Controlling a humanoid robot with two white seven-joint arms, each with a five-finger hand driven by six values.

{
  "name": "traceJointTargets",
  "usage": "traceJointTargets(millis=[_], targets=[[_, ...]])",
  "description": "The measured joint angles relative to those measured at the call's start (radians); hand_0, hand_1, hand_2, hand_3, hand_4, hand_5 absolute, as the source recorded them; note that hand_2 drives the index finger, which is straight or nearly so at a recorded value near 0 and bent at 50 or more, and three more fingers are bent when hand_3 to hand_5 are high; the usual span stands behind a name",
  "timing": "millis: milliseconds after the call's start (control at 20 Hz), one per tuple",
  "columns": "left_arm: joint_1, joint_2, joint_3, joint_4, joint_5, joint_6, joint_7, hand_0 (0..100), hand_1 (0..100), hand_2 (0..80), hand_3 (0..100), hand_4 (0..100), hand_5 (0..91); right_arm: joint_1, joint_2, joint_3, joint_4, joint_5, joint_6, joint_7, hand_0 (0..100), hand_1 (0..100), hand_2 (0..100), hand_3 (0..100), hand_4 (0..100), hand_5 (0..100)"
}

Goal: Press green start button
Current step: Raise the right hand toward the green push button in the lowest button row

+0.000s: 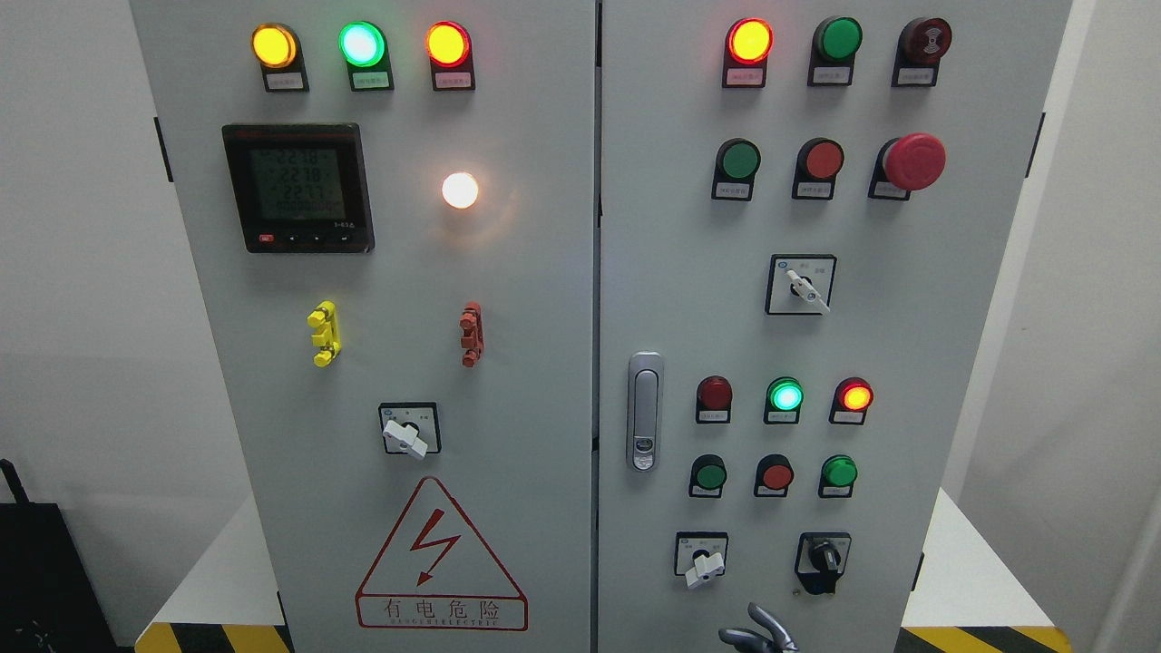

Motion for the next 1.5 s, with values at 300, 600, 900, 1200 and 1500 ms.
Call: traceJointTargets(millis=[300,600,900,1200,1500], targets=[[0.000,0.000,0.000,0.000,0.000,0.000,0.000,12,56,0.0,0,0,0.0,-0.057,0.000,-0.047,-0.003,0.263,-0.063,-0.089,42,33,0,72,76,89],[0.001,0.000,0.000,0.000,0.000,0.000,0.000,12,56,0.0,0,0,0.0,-0.103,0.000,-0.082,-0.003,0.496,-0.090,-0.165,45,34,0,73,79,92],[0.001,0.000,0.000,0.000,0.000,0.000,0.000,12,56,0.0,0,0,0.0,-0.119,0.000,-0.096,0.011,0.675,-0.089,-0.245,46,34,0,72,80,93],[0.001,0.000,0.000,0.000,0.000,0.000,0.000,12,56,0.0,0,0,0.0,-0.149,0.001,-0.085,0.028,0.813,-0.046,-0.312,47,34,0,72,80,93],[0.001,0.000,0.000,0.000,0.000,0.000,0.000,12,56,0.0,0,0,0.0,-0.183,0.004,-0.054,0.050,0.894,0.010,-0.328,48,34,0,72,80,93]])
